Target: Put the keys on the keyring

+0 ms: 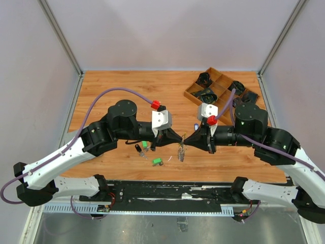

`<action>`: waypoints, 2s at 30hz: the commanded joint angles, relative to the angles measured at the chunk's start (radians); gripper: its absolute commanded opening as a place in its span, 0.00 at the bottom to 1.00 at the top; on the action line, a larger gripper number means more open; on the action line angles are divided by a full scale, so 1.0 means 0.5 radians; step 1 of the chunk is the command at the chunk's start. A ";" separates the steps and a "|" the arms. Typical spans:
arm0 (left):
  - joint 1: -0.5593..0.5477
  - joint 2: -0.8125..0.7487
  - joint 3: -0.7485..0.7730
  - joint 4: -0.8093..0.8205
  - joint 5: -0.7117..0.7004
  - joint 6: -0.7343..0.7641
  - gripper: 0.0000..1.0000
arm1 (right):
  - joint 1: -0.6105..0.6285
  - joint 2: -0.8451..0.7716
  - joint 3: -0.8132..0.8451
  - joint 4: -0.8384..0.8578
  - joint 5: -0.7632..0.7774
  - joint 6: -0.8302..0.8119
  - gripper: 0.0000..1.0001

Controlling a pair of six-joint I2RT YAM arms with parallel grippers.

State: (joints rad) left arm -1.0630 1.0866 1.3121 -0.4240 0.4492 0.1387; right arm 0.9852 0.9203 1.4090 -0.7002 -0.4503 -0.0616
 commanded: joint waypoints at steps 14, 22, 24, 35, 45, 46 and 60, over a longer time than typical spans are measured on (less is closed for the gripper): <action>-0.012 -0.092 -0.028 0.182 0.007 -0.057 0.01 | -0.045 -0.101 -0.148 0.237 0.030 -0.112 0.01; -0.012 -0.084 -0.018 0.159 0.010 -0.048 0.00 | -0.047 -0.236 -0.185 0.311 -0.036 -0.210 0.30; -0.012 -0.084 -0.016 0.155 0.012 -0.045 0.01 | -0.047 -0.249 -0.175 0.311 -0.020 -0.229 0.33; -0.012 -0.086 -0.002 0.117 0.059 -0.024 0.01 | -0.047 -0.143 -0.109 0.185 0.084 -0.227 0.41; -0.012 -0.063 0.012 0.084 0.083 0.002 0.01 | -0.047 -0.116 -0.096 0.188 -0.016 -0.186 0.35; -0.012 -0.063 0.016 0.081 0.083 0.006 0.01 | -0.046 -0.116 -0.098 0.191 -0.031 -0.180 0.30; -0.012 -0.074 0.013 0.096 0.040 -0.017 0.03 | -0.046 -0.104 -0.116 0.252 -0.106 -0.107 0.00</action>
State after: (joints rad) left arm -1.0630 1.0592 1.3014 -0.4076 0.4732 0.1314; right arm 0.9852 0.8776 1.3323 -0.6075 -0.4774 -0.1421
